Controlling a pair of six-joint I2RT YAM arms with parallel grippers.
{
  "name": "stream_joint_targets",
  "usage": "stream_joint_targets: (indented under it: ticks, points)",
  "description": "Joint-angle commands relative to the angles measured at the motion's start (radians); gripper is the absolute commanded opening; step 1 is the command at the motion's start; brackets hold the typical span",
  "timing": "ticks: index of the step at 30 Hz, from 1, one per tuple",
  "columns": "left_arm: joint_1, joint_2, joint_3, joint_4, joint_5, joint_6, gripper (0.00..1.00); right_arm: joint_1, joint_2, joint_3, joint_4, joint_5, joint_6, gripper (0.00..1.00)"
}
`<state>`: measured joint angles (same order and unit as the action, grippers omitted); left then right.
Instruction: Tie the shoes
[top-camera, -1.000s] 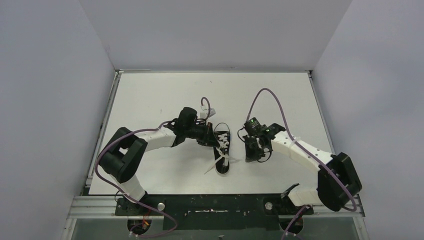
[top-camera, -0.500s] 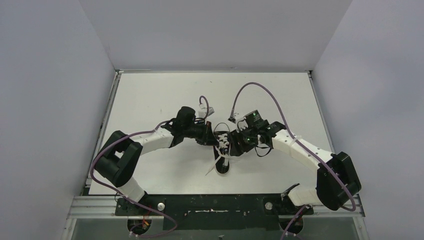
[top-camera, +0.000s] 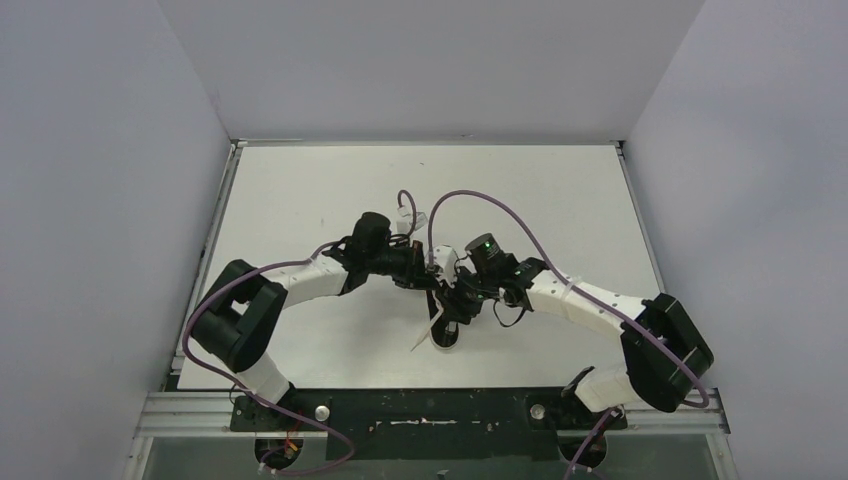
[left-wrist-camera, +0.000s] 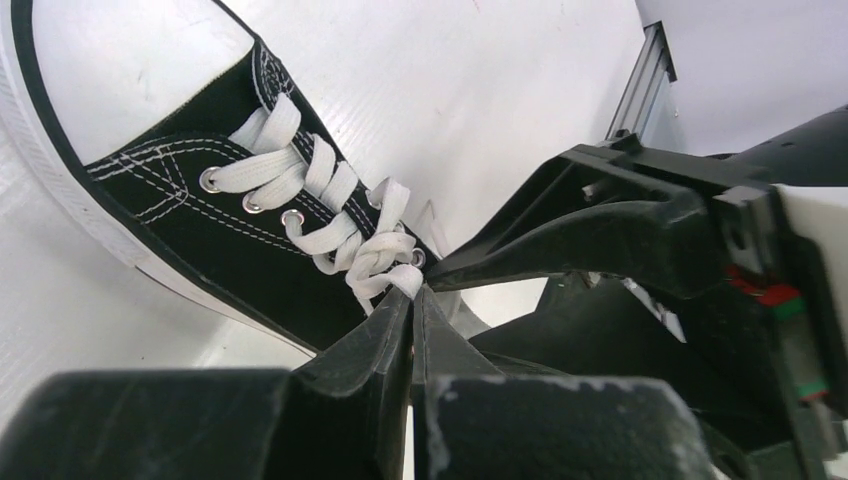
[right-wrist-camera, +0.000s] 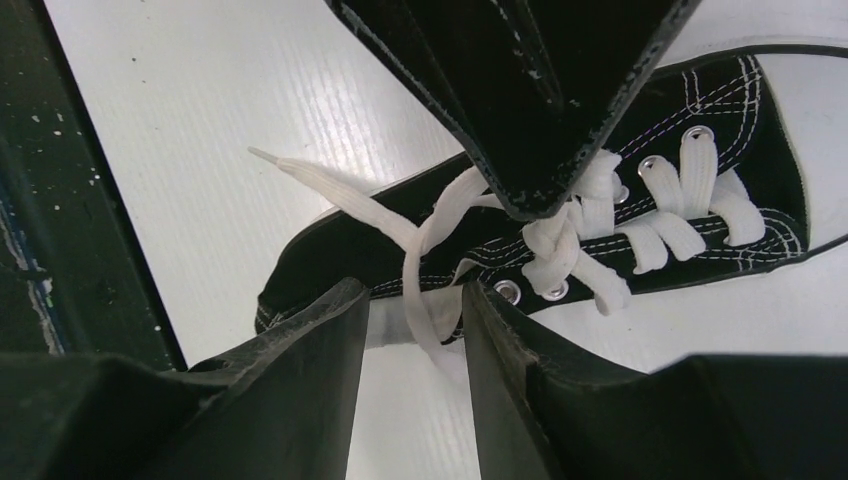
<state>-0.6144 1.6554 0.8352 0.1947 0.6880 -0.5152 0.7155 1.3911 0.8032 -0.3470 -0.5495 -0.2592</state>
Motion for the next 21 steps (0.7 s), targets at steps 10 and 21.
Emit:
stream_joint_targets:
  ticks: [10,21]
  points:
    - [0.033,0.0,-0.015,0.124,0.051,-0.055,0.0,0.037,-0.037,-0.071,0.188,0.176,0.009,0.03]
    - [0.026,-0.015,-0.03,0.18,0.055,-0.064,0.0,-0.1,-0.078,0.062,-0.174,0.131,0.578,0.0]
